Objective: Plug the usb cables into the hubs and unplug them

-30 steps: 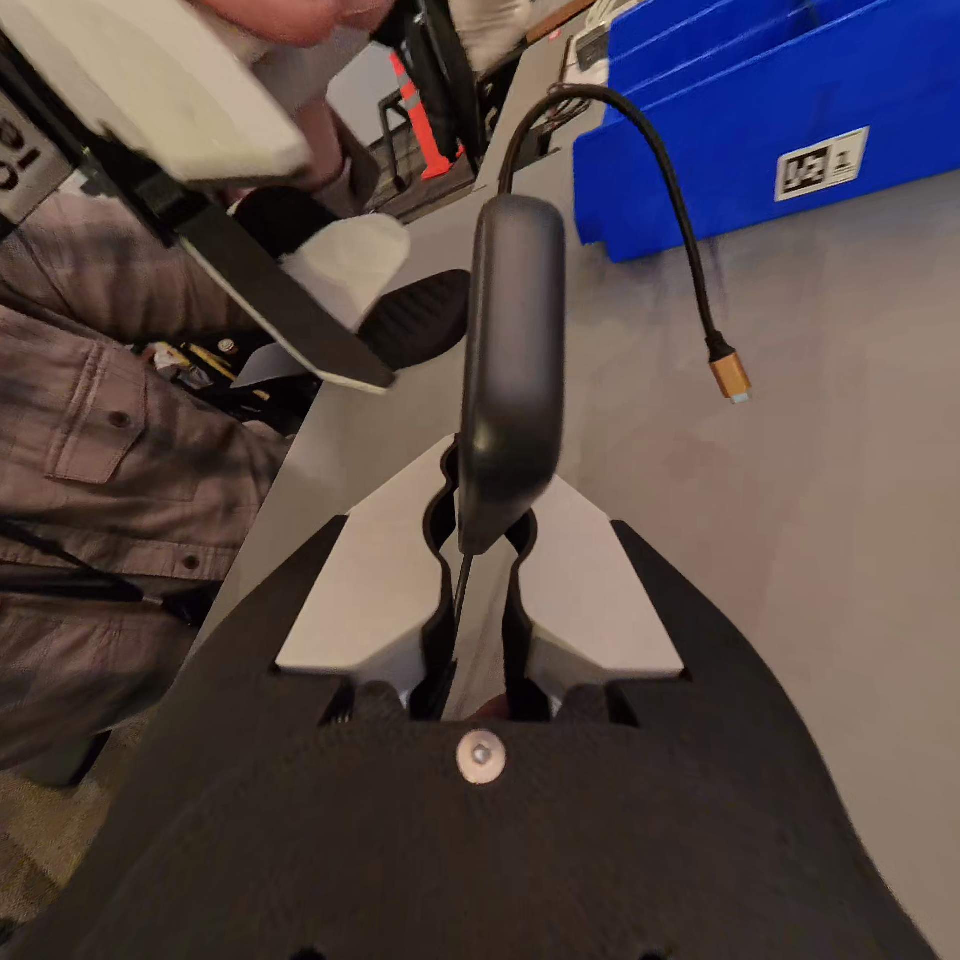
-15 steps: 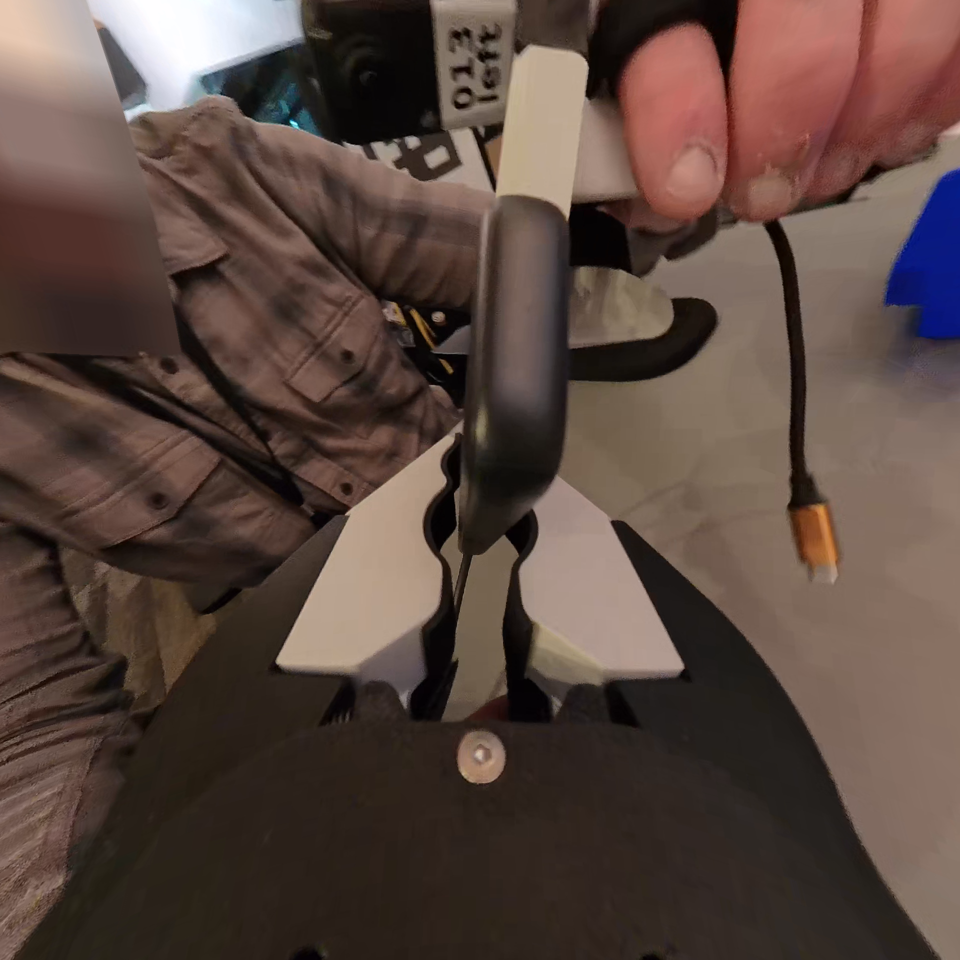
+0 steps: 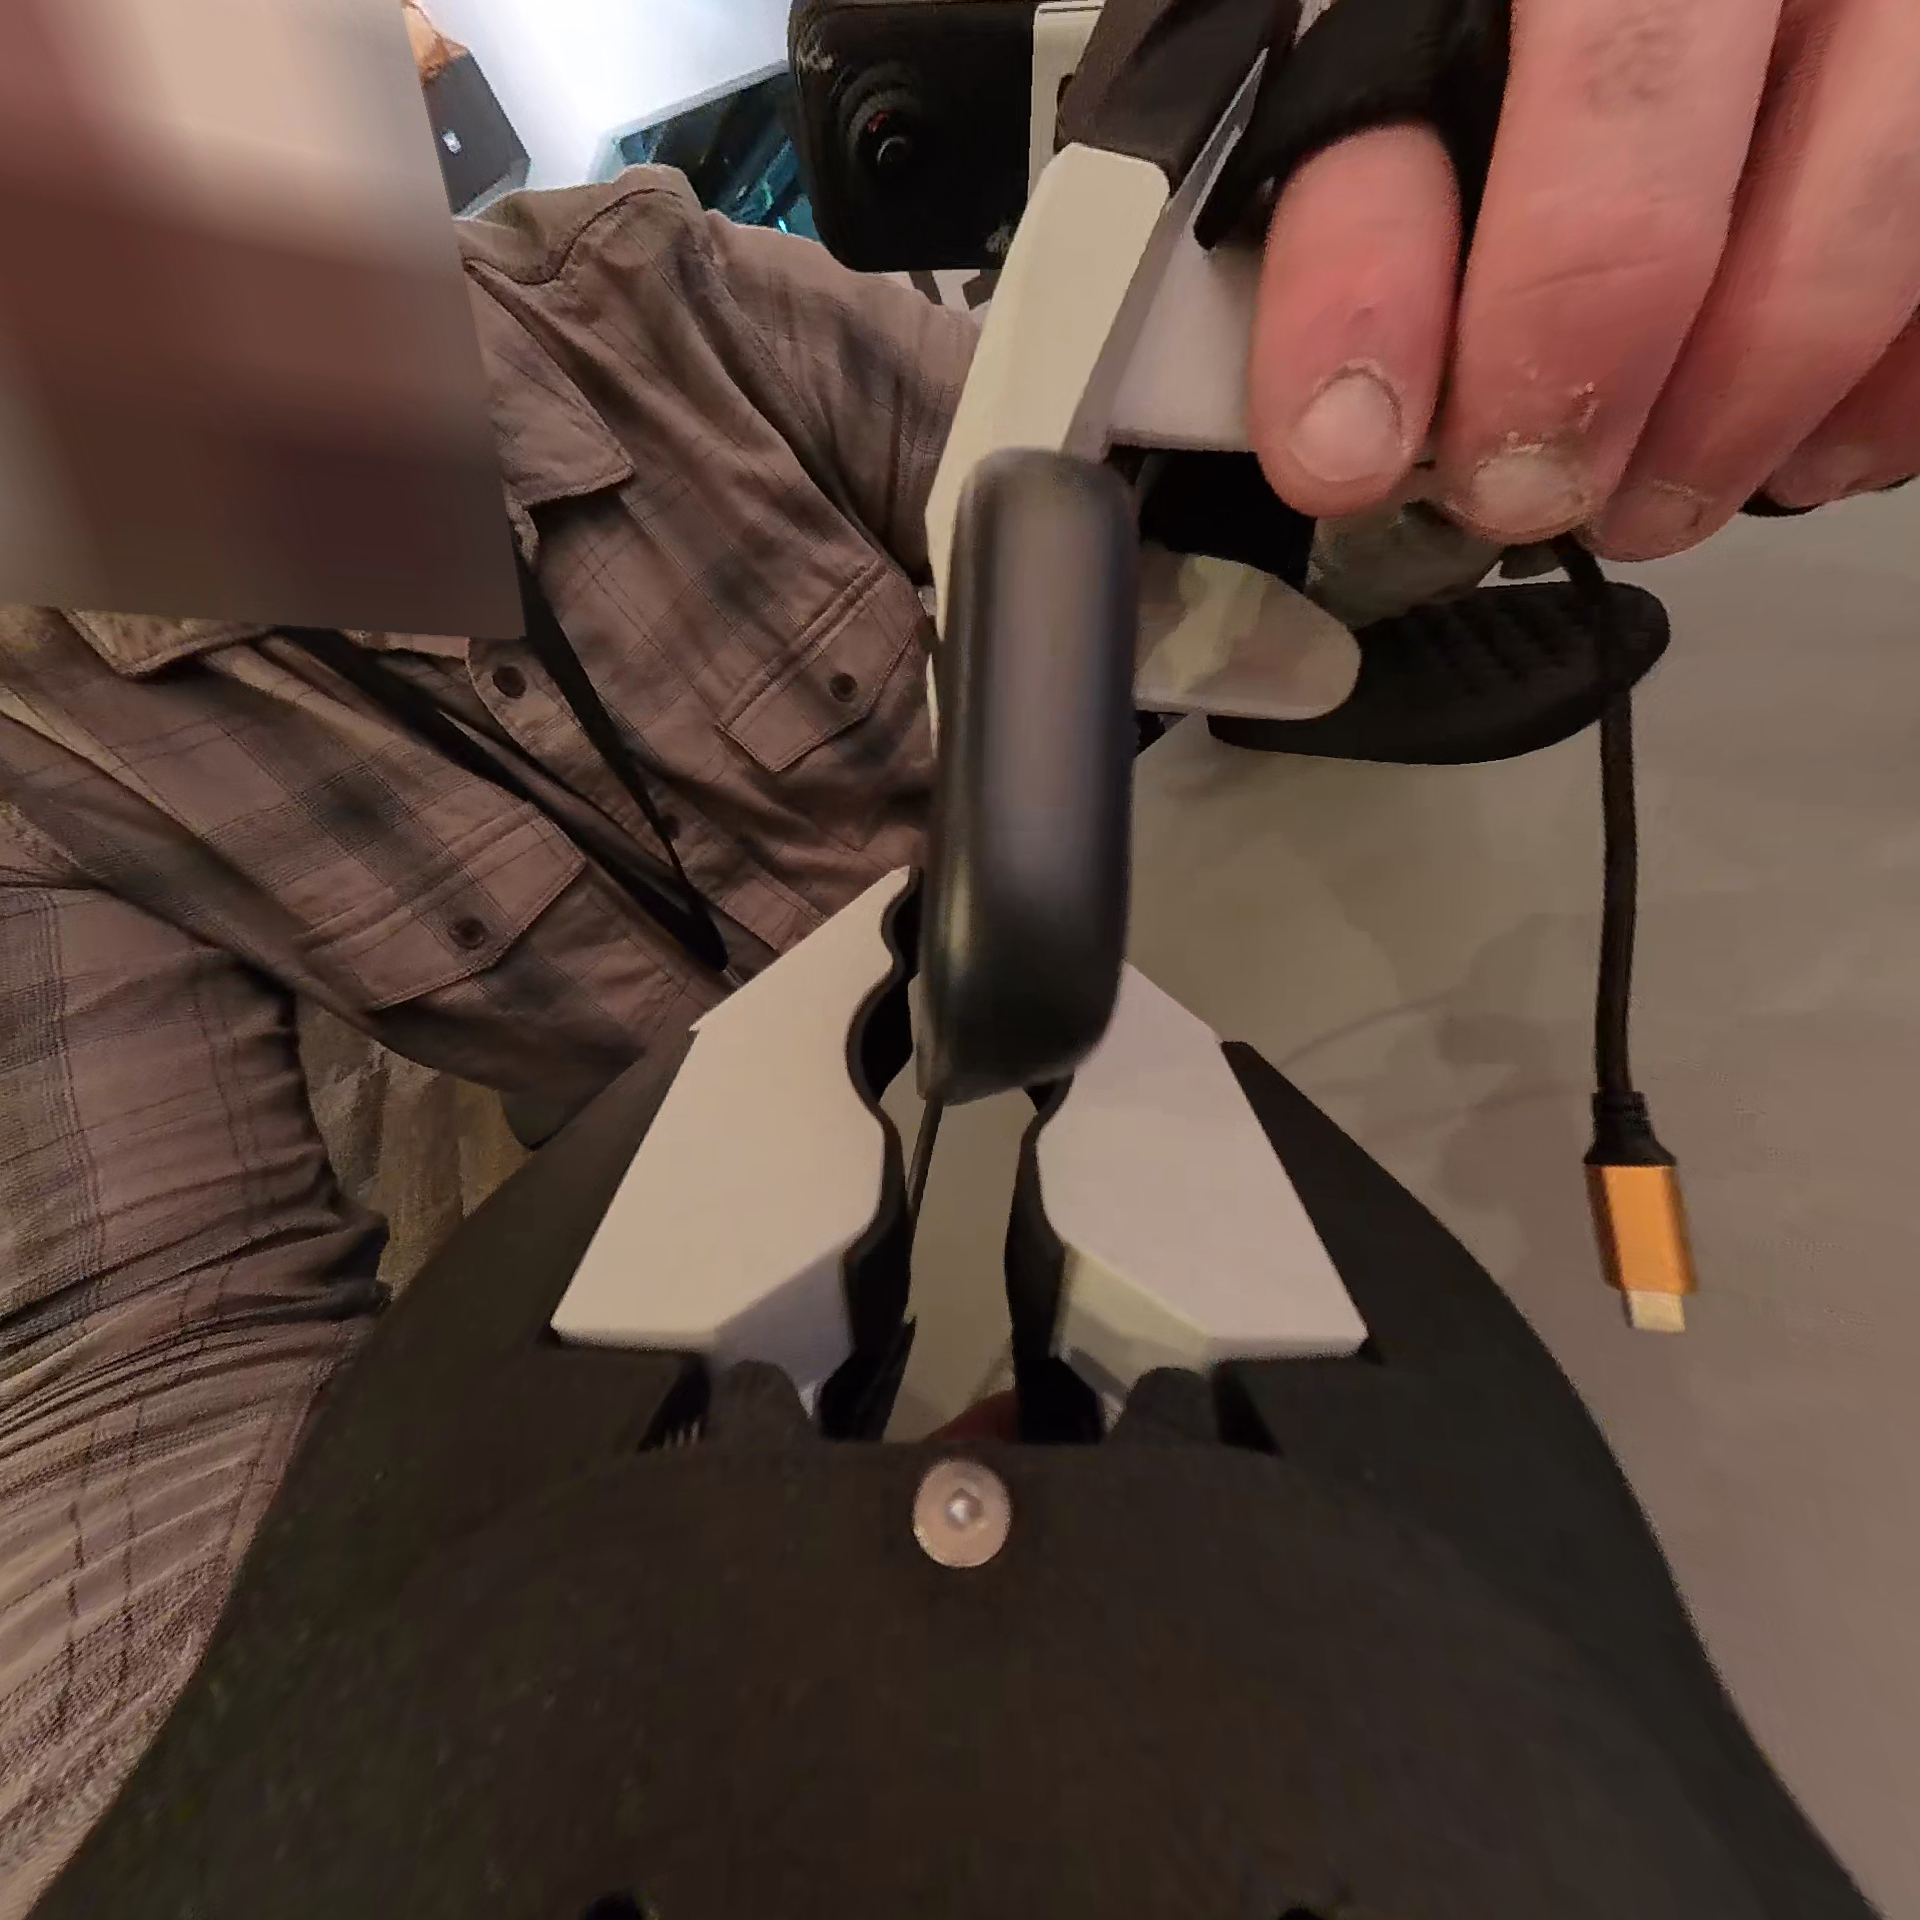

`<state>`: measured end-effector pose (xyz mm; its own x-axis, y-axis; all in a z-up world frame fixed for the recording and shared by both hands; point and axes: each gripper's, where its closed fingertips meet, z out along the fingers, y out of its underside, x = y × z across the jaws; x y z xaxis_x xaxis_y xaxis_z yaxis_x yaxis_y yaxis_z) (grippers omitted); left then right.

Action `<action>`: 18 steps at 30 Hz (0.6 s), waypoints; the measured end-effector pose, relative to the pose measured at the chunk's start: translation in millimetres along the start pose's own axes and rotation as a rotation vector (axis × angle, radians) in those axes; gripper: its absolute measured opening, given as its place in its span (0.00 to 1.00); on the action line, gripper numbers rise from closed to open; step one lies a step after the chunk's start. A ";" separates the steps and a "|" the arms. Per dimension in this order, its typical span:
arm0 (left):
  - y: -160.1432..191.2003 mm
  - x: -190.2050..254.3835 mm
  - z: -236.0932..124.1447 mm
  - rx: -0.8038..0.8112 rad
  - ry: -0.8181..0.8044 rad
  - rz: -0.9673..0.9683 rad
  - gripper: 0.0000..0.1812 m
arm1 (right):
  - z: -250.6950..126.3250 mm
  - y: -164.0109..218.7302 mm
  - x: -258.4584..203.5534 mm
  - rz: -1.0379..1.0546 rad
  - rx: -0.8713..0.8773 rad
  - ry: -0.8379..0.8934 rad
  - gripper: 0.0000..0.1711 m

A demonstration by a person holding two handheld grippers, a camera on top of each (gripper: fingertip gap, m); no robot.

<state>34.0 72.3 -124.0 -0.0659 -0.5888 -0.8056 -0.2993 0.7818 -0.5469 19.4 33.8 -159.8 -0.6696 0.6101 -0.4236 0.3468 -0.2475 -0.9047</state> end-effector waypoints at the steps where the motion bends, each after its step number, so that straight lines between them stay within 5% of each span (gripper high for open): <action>1: -1.3 1.0 0.0 0.008 0.008 -0.020 0.10 | 0.7 0.8 -0.9 0.000 -0.005 -0.004 0.05; 15: 9.5 9.4 1.8 -0.055 0.062 -0.071 0.09 | 1.5 9.2 7.1 0.019 -0.057 0.045 0.05; 18: 15.4 1.2 -1.4 -0.061 0.017 -0.112 0.09 | -5.5 -0.2 20.9 0.009 -0.026 0.152 0.12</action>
<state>28.0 83.4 -133.1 -0.0452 -0.6758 -0.7357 -0.3631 0.6972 -0.6181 9.0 50.7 -168.3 -0.5596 0.7154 -0.4183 0.3709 -0.2352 -0.8984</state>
